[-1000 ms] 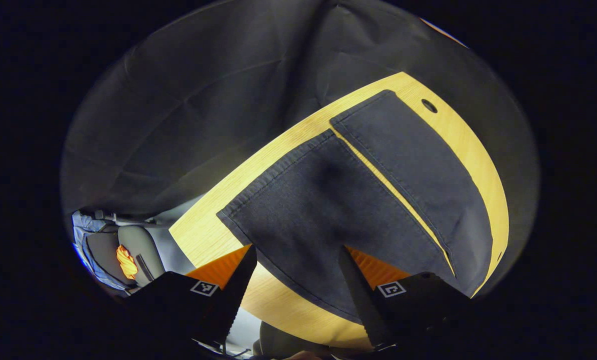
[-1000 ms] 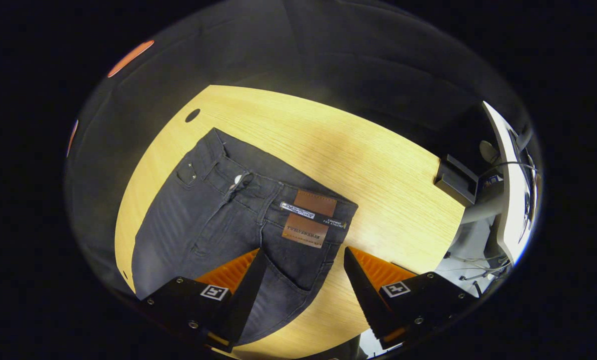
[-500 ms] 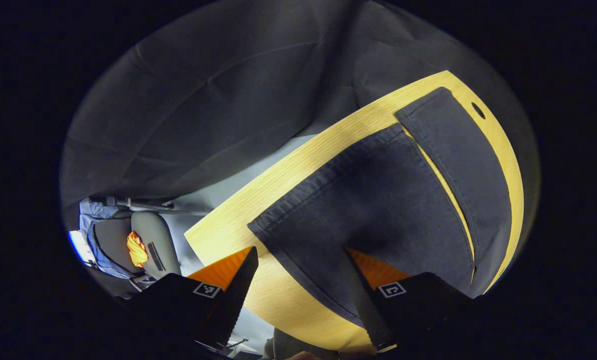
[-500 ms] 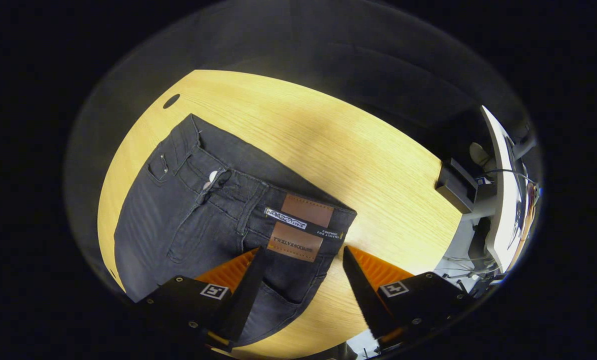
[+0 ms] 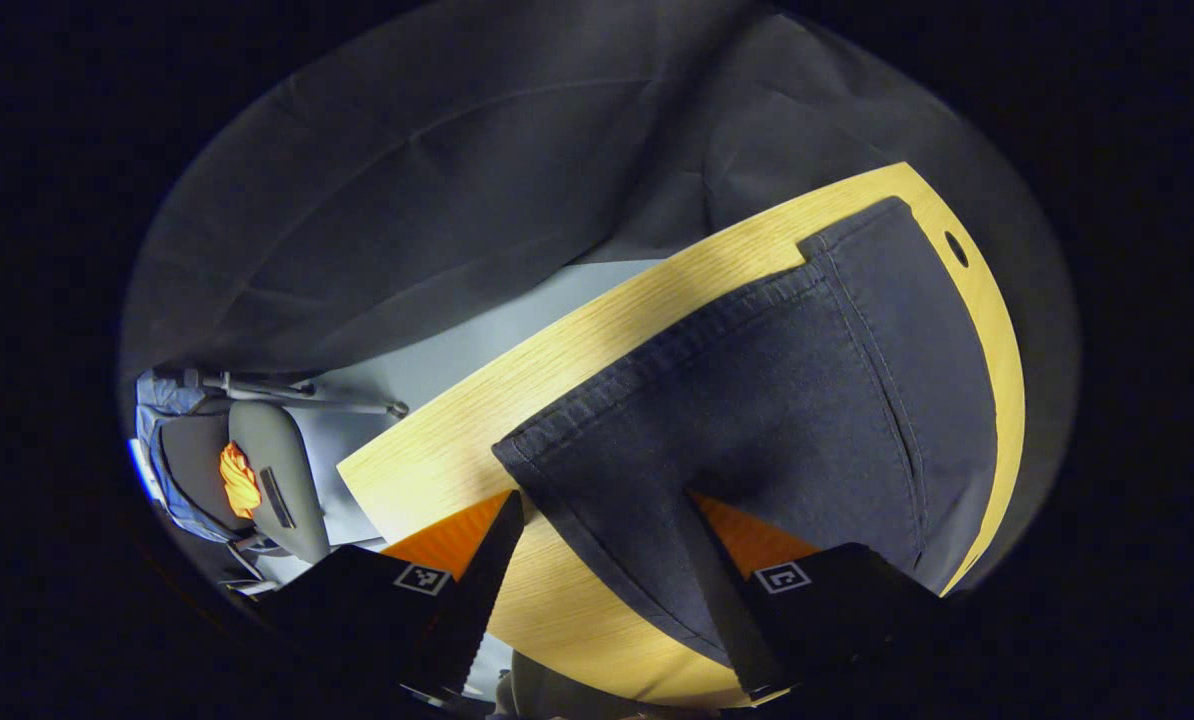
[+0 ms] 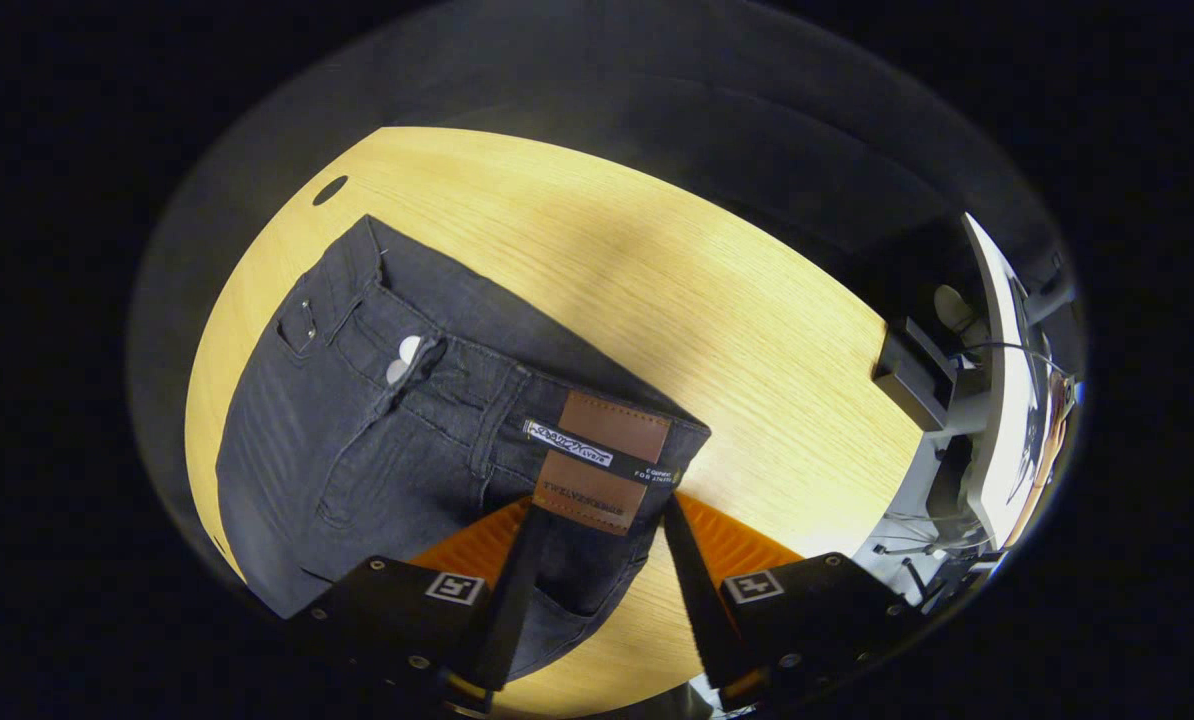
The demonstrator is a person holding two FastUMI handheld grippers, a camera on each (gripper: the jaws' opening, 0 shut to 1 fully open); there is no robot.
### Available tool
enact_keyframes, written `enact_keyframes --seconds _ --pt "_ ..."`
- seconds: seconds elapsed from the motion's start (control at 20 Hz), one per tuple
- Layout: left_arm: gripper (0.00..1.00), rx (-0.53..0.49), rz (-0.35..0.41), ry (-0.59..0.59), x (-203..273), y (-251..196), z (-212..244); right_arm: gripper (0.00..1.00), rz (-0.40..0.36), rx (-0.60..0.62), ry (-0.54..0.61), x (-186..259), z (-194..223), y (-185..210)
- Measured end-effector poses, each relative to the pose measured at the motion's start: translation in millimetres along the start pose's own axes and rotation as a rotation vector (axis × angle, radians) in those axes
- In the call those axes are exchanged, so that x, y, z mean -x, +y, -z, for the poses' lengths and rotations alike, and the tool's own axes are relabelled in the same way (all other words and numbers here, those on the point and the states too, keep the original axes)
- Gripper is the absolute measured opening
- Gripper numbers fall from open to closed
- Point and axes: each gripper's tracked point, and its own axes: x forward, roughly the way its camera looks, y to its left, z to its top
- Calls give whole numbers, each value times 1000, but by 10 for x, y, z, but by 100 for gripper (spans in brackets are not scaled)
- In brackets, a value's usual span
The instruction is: Grasp the waist and the cuffs of the jeans and fold them to make the two legs overlap; first hold the waist and fold one-third of the jeans toward the cuffs, then hold the cuffs and fold the remaining one-third in the same direction to finish folding.
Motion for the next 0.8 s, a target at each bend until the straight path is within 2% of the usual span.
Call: enact_keyframes --seconds 0.05,0.1,0.15,0.2,0.25,0.3,0.4,0.45,0.5,0.6,0.8 --pt "92 -13 2 -12 -10 -15 9 70 -9 12 -3 0 -6 -13" --pt "90 -28 7 -16 -16 -3 5 60 -28 18 -14 4 -2 6" --pt "85 -53 17 -42 -32 1 -7 59 -46 35 -27 11 -16 19" --pt "80 -79 28 -77 -27 -17 -63 52 -72 11 -30 14 -3 28" --pt "61 -91 39 -99 -58 -72 -64 38 -102 -27 -36 17 -8 64" --pt "43 -85 59 -121 -16 -79 -109 39 -143 -60 -23 29 8 76" --pt "12 -82 83 -135 -29 -93 -85 39 -242 -146 -12 39 33 97" --pt "11 -48 106 -142 -58 -115 -92 35 -303 -258 19 45 1 145" --pt "1 -51 140 -133 9 -98 -72 19 -361 -324 50 -5 57 225" --pt "1 -33 195 -128 11 -69 -49 18 -436 -384 62 51 69 280" --pt "2 57 340 -179 260 -176 -156 18 -534 -387 1 133 -20 229"
